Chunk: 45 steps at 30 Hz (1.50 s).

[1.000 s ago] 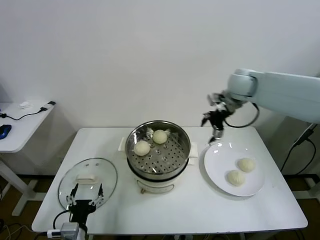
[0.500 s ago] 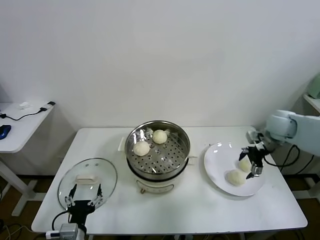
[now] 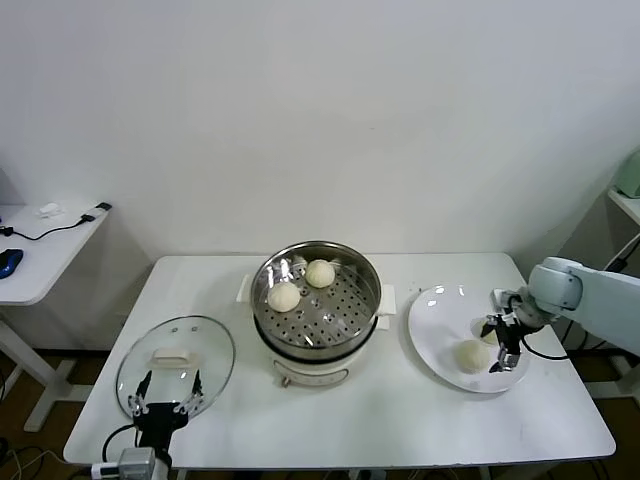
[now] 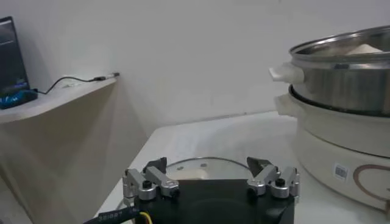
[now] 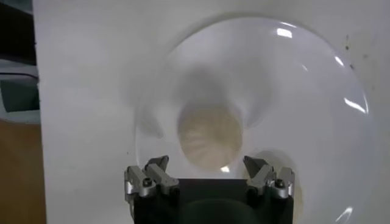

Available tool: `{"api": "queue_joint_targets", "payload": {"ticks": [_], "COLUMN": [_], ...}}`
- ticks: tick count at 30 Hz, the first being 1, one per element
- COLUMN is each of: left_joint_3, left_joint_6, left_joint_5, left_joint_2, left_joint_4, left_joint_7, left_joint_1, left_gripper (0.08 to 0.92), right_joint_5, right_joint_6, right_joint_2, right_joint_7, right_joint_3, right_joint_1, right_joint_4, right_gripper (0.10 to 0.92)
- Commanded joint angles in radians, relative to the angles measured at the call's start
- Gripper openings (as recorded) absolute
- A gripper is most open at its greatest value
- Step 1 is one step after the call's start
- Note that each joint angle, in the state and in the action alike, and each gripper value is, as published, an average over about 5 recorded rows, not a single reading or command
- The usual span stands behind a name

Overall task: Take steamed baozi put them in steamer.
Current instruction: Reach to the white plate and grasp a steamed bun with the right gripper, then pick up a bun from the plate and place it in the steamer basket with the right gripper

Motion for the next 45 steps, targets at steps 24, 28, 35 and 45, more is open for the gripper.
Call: {"api": "queue_joint_targets", "payload": {"ticks": [24,28,35,45], "left_joint_3": [0.009,0.019,0.025,0.025], "left_joint_6": [0.002,0.002,0.002,-0.001], "left_joint_5": [0.005,0.010,0.013,0.013], "left_joint_2": [-0.003,-0.005,-0.004,0.000], "left_joint_4": [-0.004,-0.006,-0.012,-0.017], "left_joint_7": [-0.001,0.000,0.001,-0.001], "left_joint_1": [-0.004,-0.007,-0.005,0.005], "left_gripper": [0.823,0.823,0.823,0.823], "right_joint_5": [-0.092,-0.122,-0.077,-0.222], "right_joint_6": [0.089,0.191,0.386,0.562], "right_joint_2": [0.074,0.148,0.336,0.511], "right_joint_7": [-0.133,-0.194,-0.237,-0.167], "right_joint_3": [-0.004,-0.037,-0.014,-0.009], "right_joint_1": [0.155,0.369,0.594,0.566], "right_joint_4": [-0.025,-0.007,0.124,0.367], "right_gripper": [0.640,0.640,0.645,0.646]}}
